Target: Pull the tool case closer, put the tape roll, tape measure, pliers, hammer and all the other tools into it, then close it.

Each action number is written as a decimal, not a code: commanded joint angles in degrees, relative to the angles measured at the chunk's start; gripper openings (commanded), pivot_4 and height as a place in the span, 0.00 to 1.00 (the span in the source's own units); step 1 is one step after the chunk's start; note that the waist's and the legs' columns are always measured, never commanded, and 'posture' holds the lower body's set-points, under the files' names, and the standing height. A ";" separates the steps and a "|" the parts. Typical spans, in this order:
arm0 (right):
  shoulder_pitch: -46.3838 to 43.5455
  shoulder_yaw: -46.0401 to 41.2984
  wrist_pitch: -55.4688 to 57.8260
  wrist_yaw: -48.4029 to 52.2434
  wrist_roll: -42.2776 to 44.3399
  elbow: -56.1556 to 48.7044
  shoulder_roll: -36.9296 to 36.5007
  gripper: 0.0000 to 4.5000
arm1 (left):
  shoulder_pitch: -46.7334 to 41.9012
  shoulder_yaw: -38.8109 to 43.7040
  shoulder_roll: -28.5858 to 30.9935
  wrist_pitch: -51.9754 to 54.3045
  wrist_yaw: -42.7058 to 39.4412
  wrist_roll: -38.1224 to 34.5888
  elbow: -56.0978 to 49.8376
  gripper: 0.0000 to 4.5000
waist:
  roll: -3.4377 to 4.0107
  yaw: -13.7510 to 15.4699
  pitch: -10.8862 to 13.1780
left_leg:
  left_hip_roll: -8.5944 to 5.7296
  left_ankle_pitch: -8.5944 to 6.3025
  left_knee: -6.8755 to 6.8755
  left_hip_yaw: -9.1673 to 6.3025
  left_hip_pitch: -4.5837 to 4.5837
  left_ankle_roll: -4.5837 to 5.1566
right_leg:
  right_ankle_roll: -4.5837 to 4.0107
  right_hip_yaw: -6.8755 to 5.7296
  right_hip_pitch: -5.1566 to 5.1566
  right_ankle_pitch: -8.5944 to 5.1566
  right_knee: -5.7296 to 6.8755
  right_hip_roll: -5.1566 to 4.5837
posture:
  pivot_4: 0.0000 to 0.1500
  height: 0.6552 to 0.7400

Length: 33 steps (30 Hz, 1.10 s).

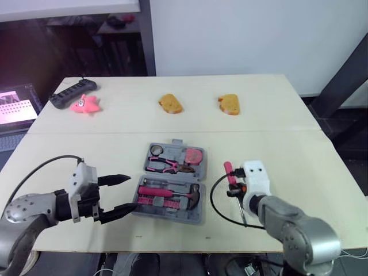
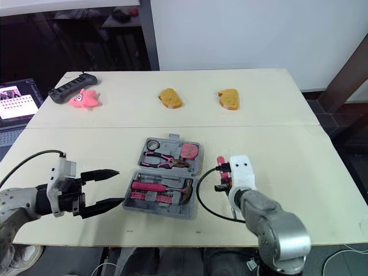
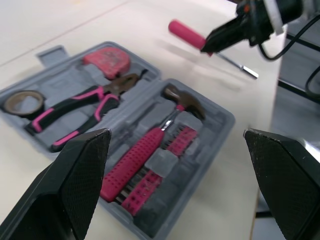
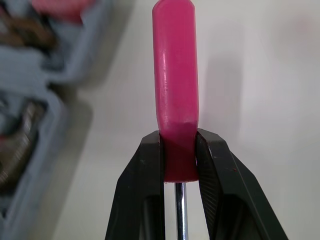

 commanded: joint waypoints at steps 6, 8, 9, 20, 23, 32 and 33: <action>4.51 1.74 -12.08 -0.36 -1.72 8.69 0.90 0.08 | -0.81 -0.78 0.98 -1.73 -2.60 1.56 0.45 1.00 | -0.67 -1.02 -0.38 | 0.01 0.00 0.02 0.03 0.08 0.00 | -0.01 0.02 0.09 0.01 -0.01 0.00 | 1.00 1.00; 5.27 1.40 -14.07 -0.10 -1.64 8.72 0.87 0.32 | -0.73 -0.70 0.92 -1.65 -2.74 1.62 0.34 1.00 | -0.88 -1.22 -0.47 | 0.02 0.00 0.01 0.02 0.11 0.00 | -0.03 0.01 0.12 0.01 -0.04 0.00 | 1.00 1.00; 5.72 1.25 -15.03 0.22 -1.36 8.28 0.95 0.41 | -0.61 -0.58 0.97 -1.68 -2.90 1.64 0.28 1.00 | -0.92 -1.21 -0.48 | 0.02 0.00 0.02 0.03 0.09 0.00 | -0.03 0.01 0.12 0.01 -0.04 0.00 | 1.00 1.00; 21.12 7.41 -35.08 1.85 -3.40 2.78 -2.71 0.96 | -1.18 2.60 4.31 -2.99 -10.27 -0.20 2.34 1.00 | -0.67 -1.32 -0.32 | 0.02 -0.01 -0.08 0.05 -0.01 0.00 | 0.02 0.02 0.02 -0.03 -0.15 -0.02 | 1.00 1.00; 21.88 7.38 -42.55 2.15 -3.69 6.89 -1.54 0.96 | -0.90 1.98 5.19 -4.52 -12.46 0.77 3.34 1.00 | -0.64 -1.26 -0.31 | 0.02 -0.01 -0.07 0.08 0.04 0.00 | -0.03 0.04 0.02 0.00 -0.15 -0.02 | 1.00 1.00; 21.23 7.48 -50.11 2.63 -4.24 17.27 -0.82 0.96 | -2.85 1.30 5.28 -4.76 -13.18 1.01 4.37 1.00 | -0.68 -1.22 -0.32 | 0.02 -0.01 -0.08 0.08 -0.01 0.00 | -0.03 0.04 0.03 0.00 -0.19 -0.02 | 1.00 1.00; 21.39 7.26 -49.99 2.53 -4.23 17.58 -0.73 0.96 | -2.88 1.31 5.26 -4.83 -13.20 1.07 4.41 1.00 | -0.68 -1.23 -0.32 | 0.02 -0.01 -0.07 0.08 -0.01 0.00 | -0.04 0.04 0.03 0.00 -0.20 -0.02 | 1.00 1.00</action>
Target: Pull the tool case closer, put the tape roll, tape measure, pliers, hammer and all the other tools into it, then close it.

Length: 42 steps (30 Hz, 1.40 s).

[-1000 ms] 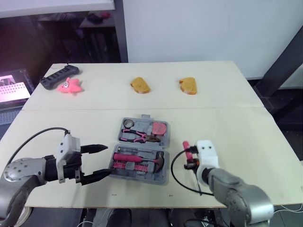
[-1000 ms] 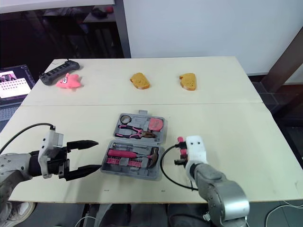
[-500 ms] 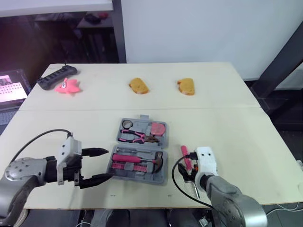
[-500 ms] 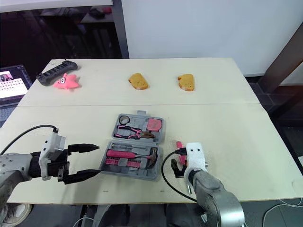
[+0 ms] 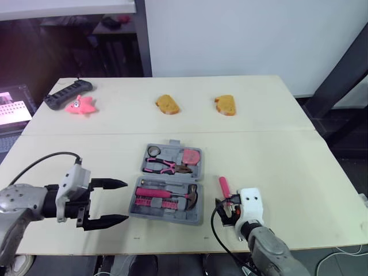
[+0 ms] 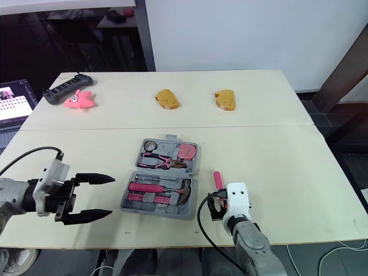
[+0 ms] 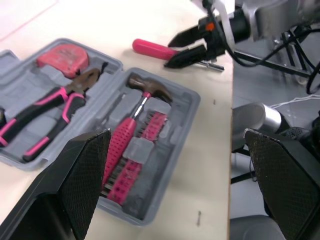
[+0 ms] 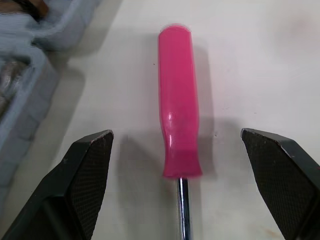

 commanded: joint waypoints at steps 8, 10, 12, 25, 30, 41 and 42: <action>1.88 -0.56 0.32 0.13 0.24 1.81 0.64 0.34 | -0.25 1.03 0.64 -0.92 -0.39 -0.12 -0.72 1.00 | -0.03 0.07 -0.02 | 0.00 0.00 0.01 -0.01 0.03 0.00 | 0.00 0.00 0.04 0.00 0.00 0.01 | 1.00 1.00; 2.27 -0.31 0.55 0.35 0.29 1.31 0.57 0.10 | -0.33 1.07 0.63 -0.81 -0.26 -0.14 -0.69 1.00 | -0.03 -0.04 -0.02 | 0.01 0.00 0.00 -0.01 0.05 0.00 | 0.00 0.00 0.04 0.00 0.00 0.01 | 1.00 1.00; 2.50 0.16 0.44 0.91 0.34 0.58 0.16 0.09 | -0.46 1.05 0.61 -0.79 -0.15 -0.11 -0.58 1.00 | -0.03 0.03 -0.02 | 0.01 0.00 -0.01 -0.01 0.05 0.00 | 0.00 0.00 0.04 0.00 0.00 0.02 | 1.00 1.00; -18.93 5.16 17.56 13.93 6.30 -16.05 -12.93 0.09 | -1.60 1.77 0.79 -2.01 -0.23 1.27 3.49 1.00 | 0.11 -0.11 0.10 | 0.01 0.00 0.07 0.00 0.06 0.00 | -0.05 0.02 0.04 0.06 0.02 0.02 | 1.00 1.00; -43.60 7.67 38.96 23.55 17.47 -12.89 -17.00 0.09 | -3.12 1.02 1.77 -4.19 -1.46 3.57 8.45 1.00 | 0.22 0.17 0.19 | 0.02 0.00 0.01 -0.15 -0.03 0.01 | -0.01 -0.09 0.02 0.08 0.01 0.06 | 1.00 1.00; -68.37 24.00 53.03 24.51 30.50 8.62 -10.16 0.09 | -1.81 3.15 4.65 -6.78 -6.30 4.49 13.81 1.00 | 0.27 -0.23 0.22 | 0.01 0.04 0.07 -0.16 -1.00 -0.04 | 0.30 -0.16 -1.05 0.28 0.24 -0.01 | 1.00 1.00; -69.36 25.16 53.03 23.97 31.97 9.38 -10.45 0.09 | -1.17 3.40 4.86 -6.91 -6.72 4.43 13.76 1.00 | 0.28 -0.30 0.23 | 0.00 0.11 0.07 -0.15 -1.00 -0.18 | 0.30 -0.16 -1.05 0.28 0.25 -0.02 | 1.00 1.00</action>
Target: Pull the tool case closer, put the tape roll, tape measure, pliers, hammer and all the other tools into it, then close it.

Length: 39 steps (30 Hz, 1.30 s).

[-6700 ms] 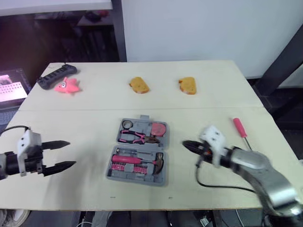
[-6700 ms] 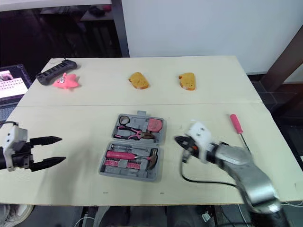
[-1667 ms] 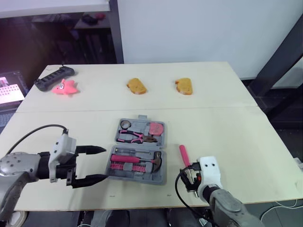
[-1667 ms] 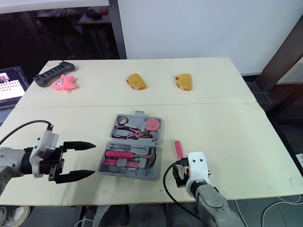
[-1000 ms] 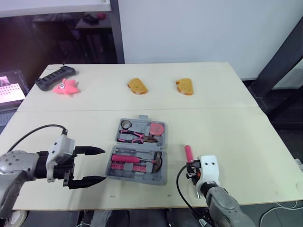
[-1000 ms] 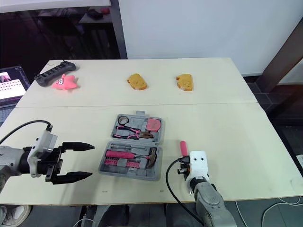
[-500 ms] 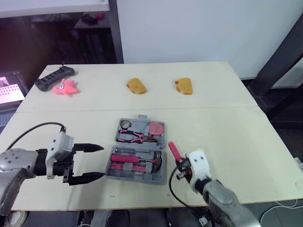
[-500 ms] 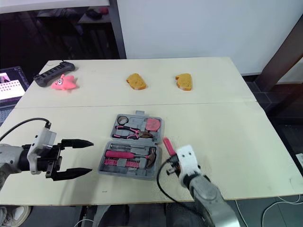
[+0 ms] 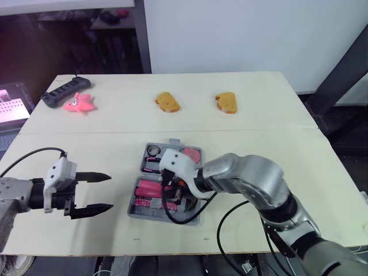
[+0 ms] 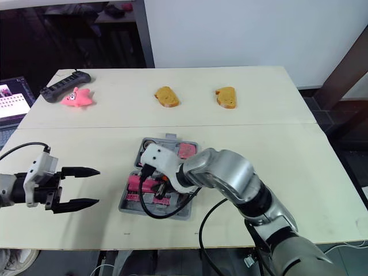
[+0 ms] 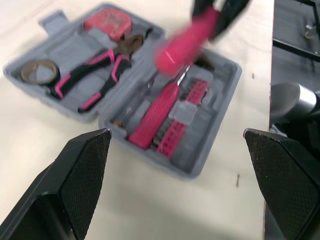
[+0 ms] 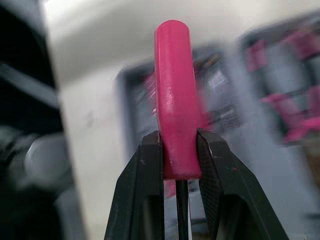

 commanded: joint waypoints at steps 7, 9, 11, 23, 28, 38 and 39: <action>-7.31 8.42 0.40 -9.51 5.84 8.26 7.94 0.09 | 4.27 2.77 1.76 -3.65 -3.74 0.84 -0.65 1.00 | 0.02 -0.53 0.01 | 0.02 -0.06 0.01 -0.04 0.08 0.17 | -0.03 -0.01 -0.16 -0.01 0.44 0.09 | 1.00 1.00; -7.91 8.98 0.40 -11.62 6.52 9.40 9.25 0.09 | 4.10 2.66 1.75 -3.53 -3.84 0.83 -0.68 1.00 | 0.01 -0.61 0.01 | 0.02 -0.01 0.05 -0.04 0.06 0.08 | -0.05 0.00 -0.15 0.01 0.44 0.08 | 1.00 1.00; -8.56 9.93 0.40 -13.80 7.09 10.65 10.21 0.09 | 4.02 2.57 1.80 -3.82 -4.20 0.95 -0.23 1.00 | 0.01 -0.55 0.00 | 0.01 0.08 0.08 -0.05 0.04 -0.09 | -0.05 0.01 -0.12 0.02 0.44 0.06 | 1.00 1.00; -8.48 10.85 0.40 -27.27 17.91 14.27 13.04 0.09 | 5.21 2.32 1.60 -3.88 -4.95 0.49 -1.29 1.00 | 0.02 -1.94 0.01 | 0.02 0.13 -0.01 -0.10 0.08 -0.19 | -0.05 -0.01 -0.15 0.03 0.49 0.08 | 1.00 1.00; -9.07 11.42 0.40 -30.76 21.03 16.30 13.02 0.09 | 5.30 2.14 1.47 -3.53 -4.81 0.35 -1.94 1.00 | 0.00 -1.87 0.00 | 0.02 0.14 0.01 -0.12 0.06 -0.19 | -0.05 -0.01 -0.16 0.03 0.50 0.08 | 1.00 1.00; -9.80 13.66 0.40 -33.52 22.11 19.72 14.15 0.09 | 4.99 1.58 0.82 -2.88 -3.92 0.21 -2.70 1.00 | 0.01 -1.92 0.01 | 0.02 0.14 0.00 -0.12 0.06 -0.18 | -0.05 -0.02 -0.16 0.03 0.50 0.09 | 1.00 1.00; -9.79 13.67 0.40 -33.51 21.72 20.07 14.50 0.09 | 5.02 1.59 0.75 -2.80 -3.82 0.18 -2.79 1.00 | 0.01 -1.92 0.01 | 0.02 0.14 0.01 -0.12 0.06 -0.19 | -0.05 -0.02 -0.16 0.03 0.50 0.09 | 1.00 1.00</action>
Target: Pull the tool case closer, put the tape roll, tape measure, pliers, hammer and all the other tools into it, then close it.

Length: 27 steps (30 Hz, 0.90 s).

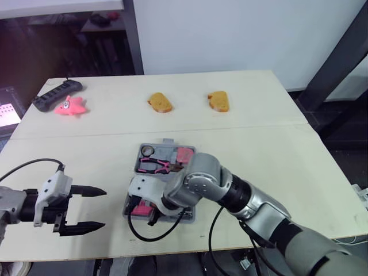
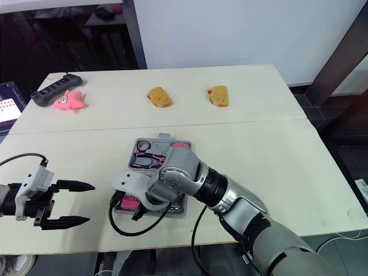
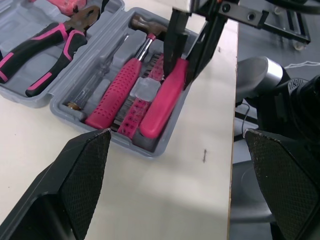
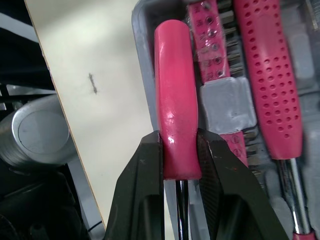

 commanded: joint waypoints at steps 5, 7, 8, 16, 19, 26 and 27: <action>-1.21 0.23 0.36 0.72 -2.89 1.23 3.26 0.09 | 0.70 0.77 -0.33 0.51 0.48 -0.79 -2.48 1.00 | 0.00 0.01 0.00 | 0.00 0.00 0.00 0.00 0.00 0.00 | 0.00 0.00 0.00 0.00 0.00 0.01 | 1.00 1.00; -1.17 0.24 0.36 1.26 -4.41 1.78 4.10 0.09 | 1.11 1.05 -0.41 0.75 0.63 -0.88 -2.97 1.00 | 0.00 -0.04 0.00 | 0.00 0.00 0.00 0.00 0.00 0.00 | 0.00 0.00 0.00 0.00 0.00 0.01 | 1.00 1.00; -1.21 0.31 0.36 1.61 -5.28 2.17 4.60 0.09 | 1.42 1.21 -0.43 0.83 0.73 -0.92 -3.26 1.00 | 0.00 -0.02 0.00 | 0.00 0.00 -0.01 0.00 0.00 0.00 | 0.00 0.00 0.00 0.00 0.00 0.01 | 1.00 1.00; -0.18 0.96 0.36 4.86 -11.11 3.94 7.26 0.09 | 2.54 1.73 -0.40 0.84 1.23 -1.00 -3.95 1.00 | 0.00 -0.05 0.00 | 0.00 0.00 -0.01 -0.02 0.02 0.00 | -0.01 -0.01 0.00 0.00 0.01 0.02 | 1.00 1.00; 0.13 1.02 0.36 6.28 -13.00 4.08 7.68 0.09 | 2.34 1.57 -0.38 0.84 1.41 -1.01 -3.83 1.00 | 0.01 -0.22 0.00 | 0.00 0.00 -0.01 -0.03 0.04 0.01 | -0.01 0.00 0.00 0.01 0.02 0.04 | 1.00 1.00; 0.69 1.01 0.36 9.08 -16.65 3.68 8.29 0.09 | 1.72 1.26 -0.30 0.74 1.33 -0.96 -3.25 1.00 | 0.01 -1.11 0.00 | 0.01 0.00 -0.01 -0.05 0.04 0.01 | -0.01 0.00 0.01 0.00 0.03 0.05 | 1.00 1.00; 0.74 0.98 0.36 9.39 -17.05 3.63 8.38 0.09 | 1.70 1.29 -0.29 0.74 1.28 -0.96 -3.21 1.00 | 0.01 -1.12 0.00 | 0.00 0.00 -0.02 -0.05 0.04 0.01 | -0.01 -0.01 0.01 0.00 0.03 0.05 | 1.00 1.00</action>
